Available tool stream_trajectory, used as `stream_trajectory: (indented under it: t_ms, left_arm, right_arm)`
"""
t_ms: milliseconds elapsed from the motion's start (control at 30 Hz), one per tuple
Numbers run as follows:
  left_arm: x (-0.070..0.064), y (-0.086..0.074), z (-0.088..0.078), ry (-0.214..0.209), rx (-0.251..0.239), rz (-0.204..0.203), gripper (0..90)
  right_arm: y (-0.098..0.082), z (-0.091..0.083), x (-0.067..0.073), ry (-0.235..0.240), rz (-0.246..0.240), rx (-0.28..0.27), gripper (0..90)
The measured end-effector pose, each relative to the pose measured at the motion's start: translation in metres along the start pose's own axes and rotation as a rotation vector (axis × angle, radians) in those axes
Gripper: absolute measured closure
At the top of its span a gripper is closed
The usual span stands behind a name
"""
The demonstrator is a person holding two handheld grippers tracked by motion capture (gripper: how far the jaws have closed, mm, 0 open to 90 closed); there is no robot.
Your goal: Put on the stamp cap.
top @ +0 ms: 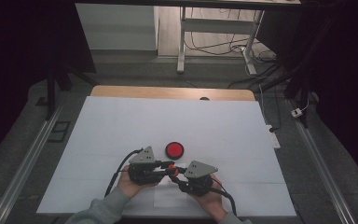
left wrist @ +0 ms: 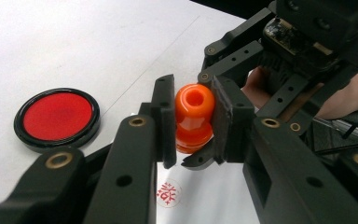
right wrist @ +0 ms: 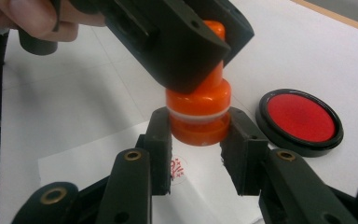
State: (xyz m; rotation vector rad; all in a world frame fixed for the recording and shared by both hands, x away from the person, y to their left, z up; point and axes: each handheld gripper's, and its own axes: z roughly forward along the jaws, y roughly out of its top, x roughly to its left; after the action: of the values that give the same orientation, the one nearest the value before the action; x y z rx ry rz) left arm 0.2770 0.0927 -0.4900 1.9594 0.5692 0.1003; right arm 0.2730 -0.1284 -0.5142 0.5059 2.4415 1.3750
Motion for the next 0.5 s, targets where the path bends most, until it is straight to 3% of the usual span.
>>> stream_trajectory:
  t_ms: [500]
  left_arm:
    - [-0.0008,-0.0012,0.0026,0.002,-0.005,-0.001,71.8]
  right_arm:
    - [-0.0001,-0.0023,-0.0028,0.021,0.045,-0.023,64.3]
